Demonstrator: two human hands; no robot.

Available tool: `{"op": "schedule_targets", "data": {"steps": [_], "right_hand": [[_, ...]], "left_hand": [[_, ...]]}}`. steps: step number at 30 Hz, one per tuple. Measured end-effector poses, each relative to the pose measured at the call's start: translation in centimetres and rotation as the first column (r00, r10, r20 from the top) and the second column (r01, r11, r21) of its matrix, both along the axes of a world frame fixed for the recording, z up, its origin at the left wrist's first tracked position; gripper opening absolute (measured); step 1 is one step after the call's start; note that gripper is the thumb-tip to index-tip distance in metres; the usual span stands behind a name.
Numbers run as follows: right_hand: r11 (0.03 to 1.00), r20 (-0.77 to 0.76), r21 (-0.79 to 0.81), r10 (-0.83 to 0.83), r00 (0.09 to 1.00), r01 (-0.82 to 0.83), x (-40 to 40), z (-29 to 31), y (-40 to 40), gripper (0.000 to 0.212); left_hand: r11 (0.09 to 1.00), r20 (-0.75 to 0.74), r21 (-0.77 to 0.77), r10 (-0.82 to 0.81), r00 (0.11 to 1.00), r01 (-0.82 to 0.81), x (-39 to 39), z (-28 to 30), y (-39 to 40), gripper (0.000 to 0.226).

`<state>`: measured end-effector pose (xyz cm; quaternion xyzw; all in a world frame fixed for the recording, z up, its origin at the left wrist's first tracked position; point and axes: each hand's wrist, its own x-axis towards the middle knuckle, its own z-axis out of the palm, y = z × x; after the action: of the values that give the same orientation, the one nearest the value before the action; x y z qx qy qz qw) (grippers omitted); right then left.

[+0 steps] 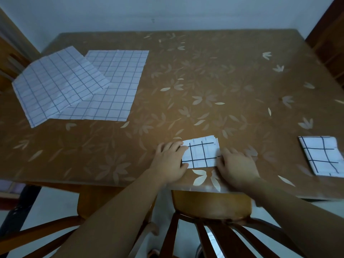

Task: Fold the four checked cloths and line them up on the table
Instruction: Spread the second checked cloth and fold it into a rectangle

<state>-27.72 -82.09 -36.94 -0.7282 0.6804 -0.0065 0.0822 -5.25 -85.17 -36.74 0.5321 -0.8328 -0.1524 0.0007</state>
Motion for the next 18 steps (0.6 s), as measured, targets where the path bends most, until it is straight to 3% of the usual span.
{"op": "schedule_targets", "data": {"steps": [3, 6, 10, 15, 18], "right_hand": [[0.987, 0.153, 0.028, -0.16, 0.975, 0.158, 0.1, -0.1, 0.1, 0.021], [0.975, 0.255, 0.074, -0.222, 0.941, 0.21, 0.3, -0.1, 0.2, 0.024], [0.956, 0.339, 0.12, -0.294, 0.894, 0.269, 0.1, 0.1, 0.5, 0.034], [0.937, 0.393, 0.176, -0.349, 0.851, 0.303, 0.9, 0.7, 1.2, 0.032], [0.935, 0.451, 0.204, -0.353, 0.82, 0.29, 1.8, 1.0, 1.3, 0.026]], "left_hand": [[0.998, -0.007, 0.043, -0.036, 0.999, 0.036, -0.3, 0.4, -0.9, 0.065], [0.99, 0.006, 0.137, -0.025, 1.0, 0.024, -0.7, 0.7, -1.4, 0.07], [0.989, -0.028, 0.149, 0.028, 0.999, -0.023, -0.9, 1.0, -1.2, 0.07], [0.957, -0.022, 0.135, 0.263, 0.965, -0.258, -1.8, 1.0, 1.2, 0.074], [0.886, -0.155, 0.244, 0.437, 0.886, -0.394, -3.2, 0.8, 2.7, 0.056]]}}
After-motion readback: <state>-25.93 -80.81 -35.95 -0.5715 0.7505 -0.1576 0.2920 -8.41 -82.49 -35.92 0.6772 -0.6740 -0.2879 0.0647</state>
